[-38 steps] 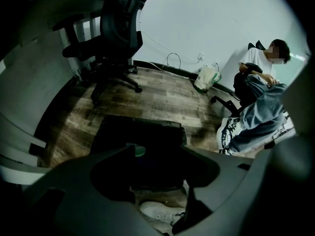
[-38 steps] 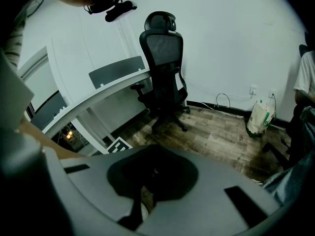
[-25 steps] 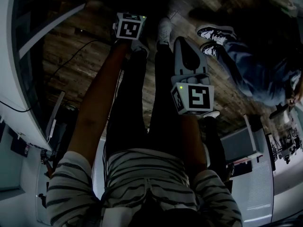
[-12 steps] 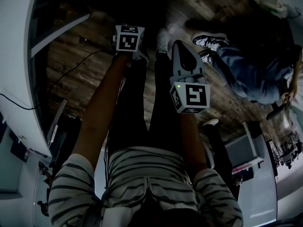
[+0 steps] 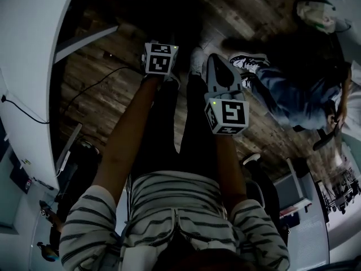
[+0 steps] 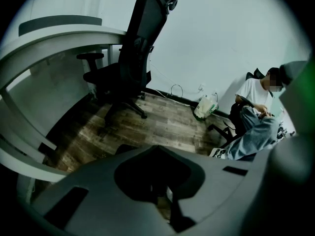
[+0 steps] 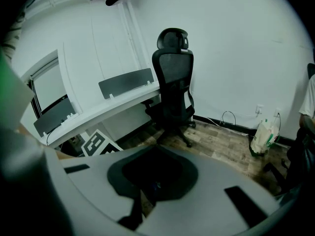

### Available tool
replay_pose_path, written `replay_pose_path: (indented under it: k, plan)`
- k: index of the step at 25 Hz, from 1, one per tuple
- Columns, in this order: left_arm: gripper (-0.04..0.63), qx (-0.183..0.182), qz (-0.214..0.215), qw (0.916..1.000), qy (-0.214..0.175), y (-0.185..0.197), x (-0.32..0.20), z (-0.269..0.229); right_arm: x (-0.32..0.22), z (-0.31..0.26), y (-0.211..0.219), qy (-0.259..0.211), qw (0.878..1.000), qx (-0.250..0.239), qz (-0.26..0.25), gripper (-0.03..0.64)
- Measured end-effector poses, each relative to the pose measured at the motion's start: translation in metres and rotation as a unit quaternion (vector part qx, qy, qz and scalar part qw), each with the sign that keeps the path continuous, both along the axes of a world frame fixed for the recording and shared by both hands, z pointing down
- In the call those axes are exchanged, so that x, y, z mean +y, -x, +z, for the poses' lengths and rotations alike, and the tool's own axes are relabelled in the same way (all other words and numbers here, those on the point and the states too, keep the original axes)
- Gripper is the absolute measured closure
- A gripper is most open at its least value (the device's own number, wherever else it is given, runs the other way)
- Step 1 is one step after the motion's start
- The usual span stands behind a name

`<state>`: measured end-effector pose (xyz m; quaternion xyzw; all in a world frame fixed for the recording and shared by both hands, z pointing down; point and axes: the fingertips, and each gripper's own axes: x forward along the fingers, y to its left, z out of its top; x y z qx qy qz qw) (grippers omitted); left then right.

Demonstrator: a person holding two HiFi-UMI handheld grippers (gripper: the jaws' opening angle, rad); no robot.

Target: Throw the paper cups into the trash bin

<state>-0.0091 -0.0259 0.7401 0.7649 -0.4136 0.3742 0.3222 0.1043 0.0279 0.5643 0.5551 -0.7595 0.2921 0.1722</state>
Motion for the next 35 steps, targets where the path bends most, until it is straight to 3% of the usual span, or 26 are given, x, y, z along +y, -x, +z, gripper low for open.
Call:
replay_pose_path:
  k: [5,16,35]
  plan:
    - [0.571,0.0,0.009,0.9996,-0.027,0.008,-0.001,-0.035,-0.009,-0.023,0.007,-0.01,1.0,-0.001,-0.004,0.6]
    - [0.572,0.023,-0.02,0.9968,-0.074,0.015,-0.018,-0.119,-0.03,-0.071,0.012,-0.033,0.999,0.005,-0.014,0.6]
    - [0.572,0.089,-0.058,0.9765,-0.187,0.011,-0.024,-0.278,-0.042,-0.171,0.015,-0.095,0.995,-0.008,-0.031,0.6]
